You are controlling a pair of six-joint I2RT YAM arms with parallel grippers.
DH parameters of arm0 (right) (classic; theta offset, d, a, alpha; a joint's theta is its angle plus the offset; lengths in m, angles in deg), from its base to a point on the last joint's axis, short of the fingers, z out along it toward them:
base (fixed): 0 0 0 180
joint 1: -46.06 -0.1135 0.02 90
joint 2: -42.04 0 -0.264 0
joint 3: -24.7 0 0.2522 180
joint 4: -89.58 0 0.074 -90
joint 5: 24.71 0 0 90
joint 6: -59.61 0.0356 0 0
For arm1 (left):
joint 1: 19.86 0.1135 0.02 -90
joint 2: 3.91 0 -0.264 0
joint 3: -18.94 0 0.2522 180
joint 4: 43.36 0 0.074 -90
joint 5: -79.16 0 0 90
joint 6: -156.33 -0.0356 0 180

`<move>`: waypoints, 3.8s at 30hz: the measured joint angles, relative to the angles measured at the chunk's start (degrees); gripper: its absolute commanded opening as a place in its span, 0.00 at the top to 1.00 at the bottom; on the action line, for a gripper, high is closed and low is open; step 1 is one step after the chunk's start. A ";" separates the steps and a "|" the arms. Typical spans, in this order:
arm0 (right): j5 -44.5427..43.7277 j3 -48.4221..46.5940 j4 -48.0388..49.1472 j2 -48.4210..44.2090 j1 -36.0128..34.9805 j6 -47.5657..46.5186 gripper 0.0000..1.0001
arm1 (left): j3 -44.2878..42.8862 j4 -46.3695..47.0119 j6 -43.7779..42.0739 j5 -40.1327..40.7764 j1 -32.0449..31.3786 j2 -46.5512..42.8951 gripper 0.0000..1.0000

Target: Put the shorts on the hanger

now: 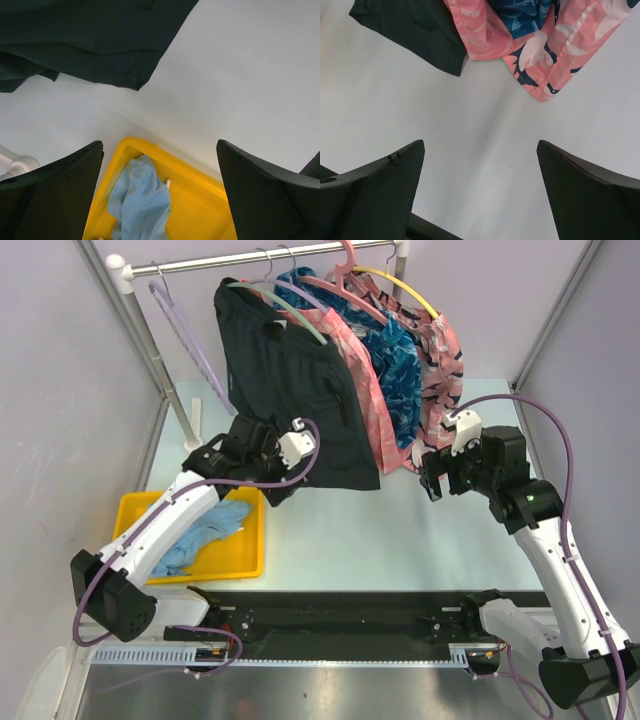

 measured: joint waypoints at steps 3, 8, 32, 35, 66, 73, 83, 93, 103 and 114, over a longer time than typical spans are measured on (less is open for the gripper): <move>0.02 0.00 -0.15 -0.09 0.00 -0.13 0.00 | -0.02 -1.57 -1.70 -0.26 0.00 0.00 0.00; 0.96 0.00 -0.44 -0.09 0.00 -0.57 0.00 | 2.19 -4.81 -7.61 -0.76 -0.02 -3.04 0.00; 5.35 0.02 -1.05 2.10 -8.57 -5.70 0.00 | 13.62 -21.51 -54.51 10.91 42.42 -6.27 0.00; 4.83 0.02 -1.79 2.10 -8.85 -5.99 0.00 | 18.05 -19.69 -56.85 12.50 43.12 -6.10 0.00; 3.65 -1.49 -2.64 2.10 -6.19 0.04 0.00 | -27.61 -33.48 -35.82 -3.37 -3.10 0.17 1.00; 2.69 -2.84 -1.95 1.88 -3.02 3.91 0.00 | -61.81 -34.95 -26.91 -6.91 -15.08 14.97 1.00; -2.08 -3.96 -1.95 0.85 -0.48 5.57 0.00 | -56.28 -27.74 -15.67 -12.52 -19.19 17.35 1.00; -2.99 -4.55 -4.17 -0.24 0.15 0.26 0.00 | -20.98 -23.80 -21.16 -12.59 -19.23 10.67 0.98; 2.12 -4.68 -10.14 3.76 0.26 -6.67 0.00 | 6.38 -26.47 -33.90 -3.69 -18.73 5.75 0.26; 5.49 -4.68 -11.23 4.63 1.92 -6.56 0.00 | -22.25 -18.03 -23.23 -7.72 -17.40 16.90 0.02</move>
